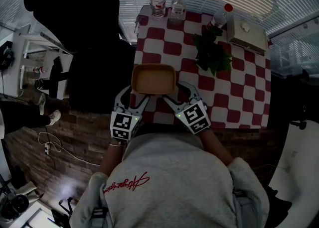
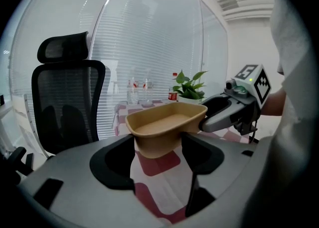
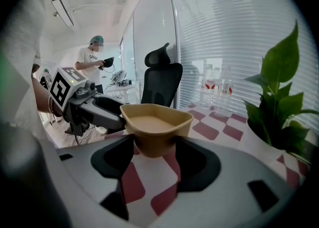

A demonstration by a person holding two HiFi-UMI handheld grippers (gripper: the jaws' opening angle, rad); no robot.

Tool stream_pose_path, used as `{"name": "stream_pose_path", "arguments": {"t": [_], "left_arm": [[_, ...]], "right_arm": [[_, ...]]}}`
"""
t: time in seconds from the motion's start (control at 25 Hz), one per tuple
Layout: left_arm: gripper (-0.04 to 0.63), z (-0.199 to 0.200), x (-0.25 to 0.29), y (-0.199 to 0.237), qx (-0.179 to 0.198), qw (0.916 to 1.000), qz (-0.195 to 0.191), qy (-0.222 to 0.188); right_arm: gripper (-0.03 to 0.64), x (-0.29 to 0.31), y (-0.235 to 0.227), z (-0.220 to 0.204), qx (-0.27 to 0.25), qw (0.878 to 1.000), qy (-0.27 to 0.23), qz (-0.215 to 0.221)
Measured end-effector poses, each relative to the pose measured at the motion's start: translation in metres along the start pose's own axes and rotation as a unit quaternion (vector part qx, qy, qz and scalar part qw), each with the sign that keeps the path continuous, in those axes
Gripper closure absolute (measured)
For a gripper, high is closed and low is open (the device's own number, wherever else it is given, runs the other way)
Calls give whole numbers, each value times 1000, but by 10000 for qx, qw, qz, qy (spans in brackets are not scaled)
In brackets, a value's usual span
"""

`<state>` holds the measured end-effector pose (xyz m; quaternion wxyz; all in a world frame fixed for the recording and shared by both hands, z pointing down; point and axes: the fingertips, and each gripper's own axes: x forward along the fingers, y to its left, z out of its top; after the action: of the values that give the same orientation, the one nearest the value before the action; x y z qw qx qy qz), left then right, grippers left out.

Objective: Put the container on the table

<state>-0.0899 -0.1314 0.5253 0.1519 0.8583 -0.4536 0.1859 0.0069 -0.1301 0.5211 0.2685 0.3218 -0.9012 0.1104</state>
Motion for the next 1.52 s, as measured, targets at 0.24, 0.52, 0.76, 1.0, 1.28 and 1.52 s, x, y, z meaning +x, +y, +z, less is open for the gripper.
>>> {"name": "stream_pose_path", "arguments": {"t": [0.24, 0.52, 0.76, 1.0, 1.28, 1.52], "left_arm": [[291, -5, 2, 1, -19, 10000, -6, 86], [290, -10, 6, 0, -24, 9999, -15, 167], [290, -13, 9, -1, -19, 9997, -17, 223], [291, -17, 10, -1, -6, 9996, -13, 292], [291, -19, 11, -1, -14, 9994, -13, 334], [291, -22, 14, -1, -50, 9993, -12, 378]], "right_arm": [[348, 3, 0, -4, 20, 10000, 60, 39], [348, 5, -1, -10, 47, 9999, 134, 68], [350, 6, -3, -14, 64, 9998, 176, 85], [350, 8, -2, -17, 78, 9997, 208, 114], [350, 10, -3, -20, 105, 9995, 248, 143], [350, 12, -4, -23, 117, 9994, 291, 170]]}}
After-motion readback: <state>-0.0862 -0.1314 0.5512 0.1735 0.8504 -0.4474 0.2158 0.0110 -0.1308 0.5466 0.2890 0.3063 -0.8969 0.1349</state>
